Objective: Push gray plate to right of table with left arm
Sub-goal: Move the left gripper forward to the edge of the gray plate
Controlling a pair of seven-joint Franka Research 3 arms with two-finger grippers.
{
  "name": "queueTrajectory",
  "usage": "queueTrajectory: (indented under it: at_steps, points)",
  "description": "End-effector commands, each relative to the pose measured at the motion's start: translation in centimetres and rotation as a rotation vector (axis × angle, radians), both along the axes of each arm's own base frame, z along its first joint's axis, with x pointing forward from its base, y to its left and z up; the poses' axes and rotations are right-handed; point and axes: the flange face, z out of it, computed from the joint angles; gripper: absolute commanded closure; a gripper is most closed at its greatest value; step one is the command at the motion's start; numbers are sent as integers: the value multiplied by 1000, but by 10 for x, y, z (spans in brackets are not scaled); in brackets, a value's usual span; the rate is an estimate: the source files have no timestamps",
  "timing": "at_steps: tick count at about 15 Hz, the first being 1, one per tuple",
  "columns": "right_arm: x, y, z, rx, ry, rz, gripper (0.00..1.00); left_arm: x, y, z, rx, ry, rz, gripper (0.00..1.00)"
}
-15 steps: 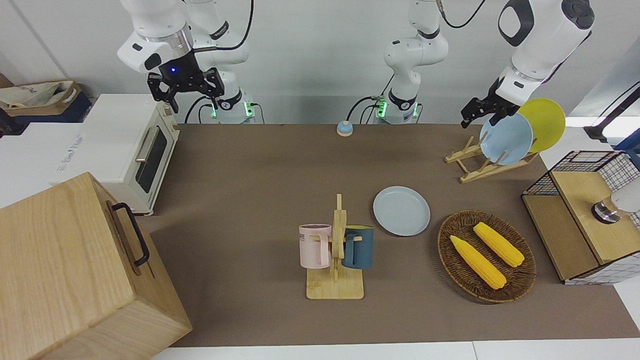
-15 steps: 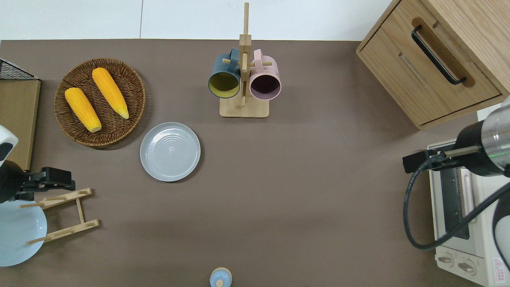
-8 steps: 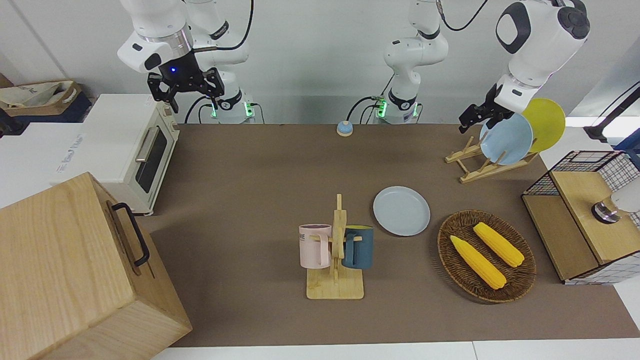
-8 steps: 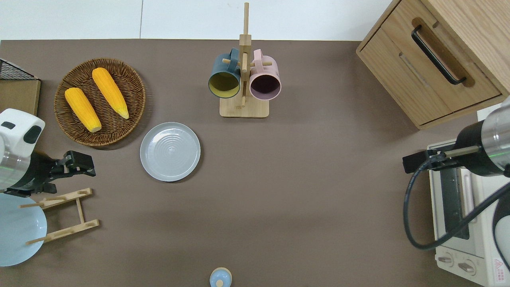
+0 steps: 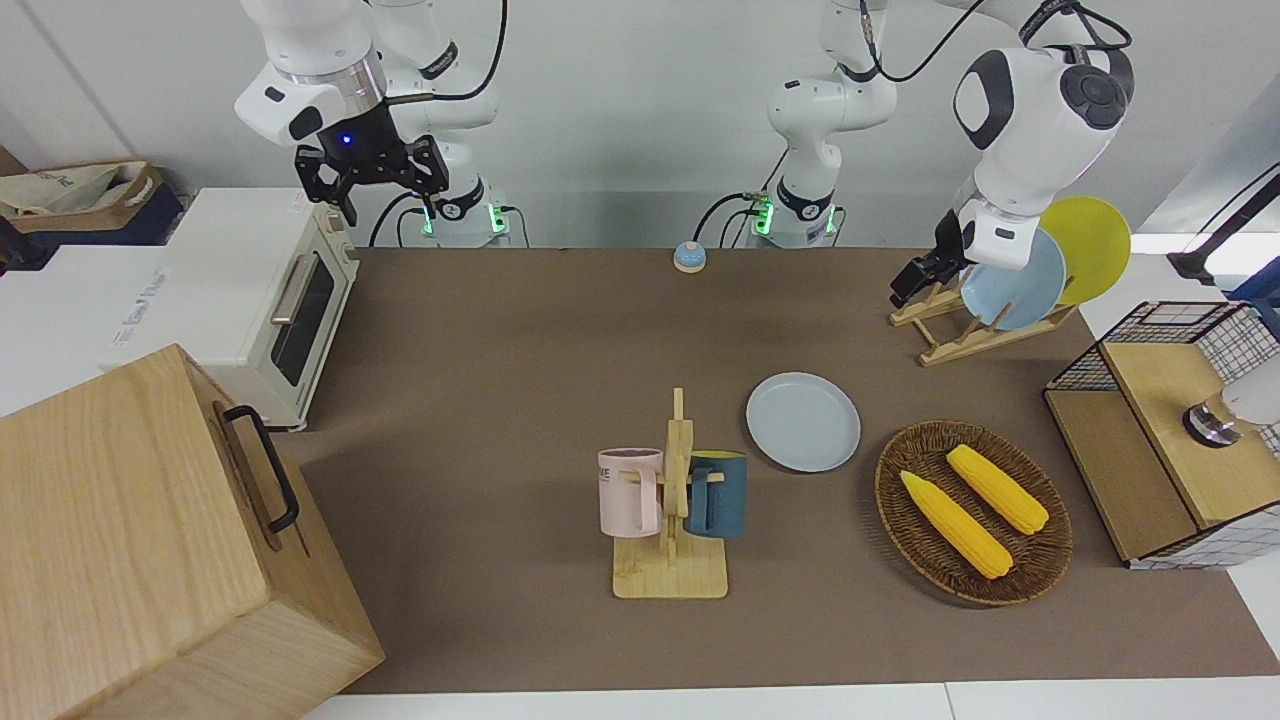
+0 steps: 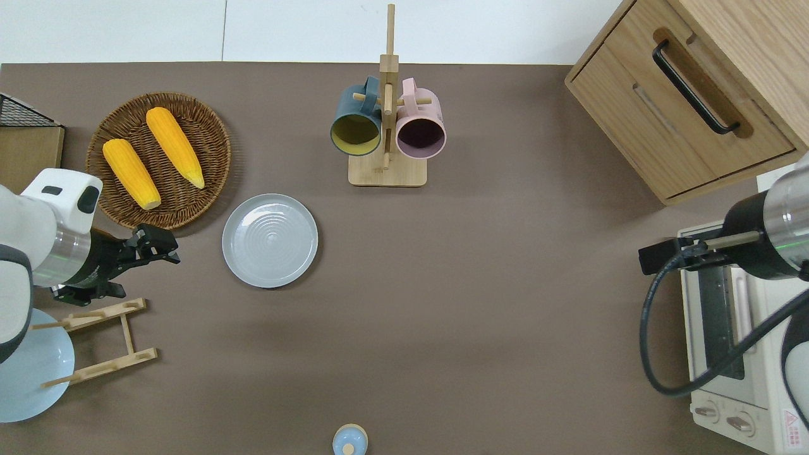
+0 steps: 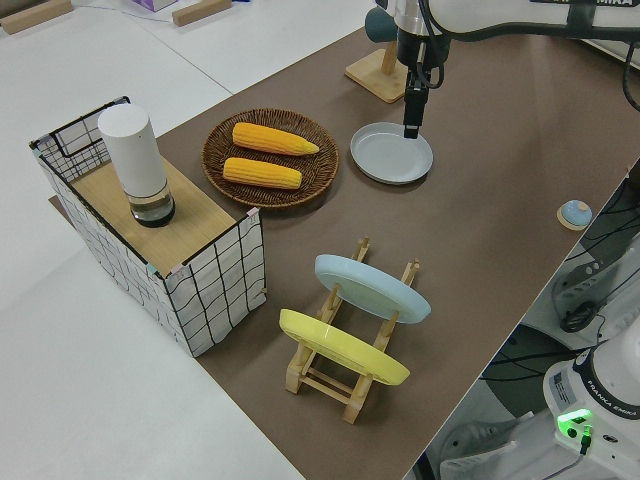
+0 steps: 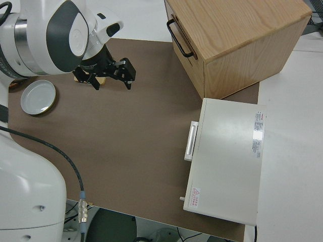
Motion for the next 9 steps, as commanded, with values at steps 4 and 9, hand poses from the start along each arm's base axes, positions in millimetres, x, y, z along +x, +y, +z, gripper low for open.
queueTrajectory:
  at_steps: [4,9]
  points:
    - [-3,-2,4,9,5,-6,17,-8,-40,-43,10,-47,88,13]
    - [-3,-2,4,9,7,-6,17,-21,-41,-85,15,-74,120,15]
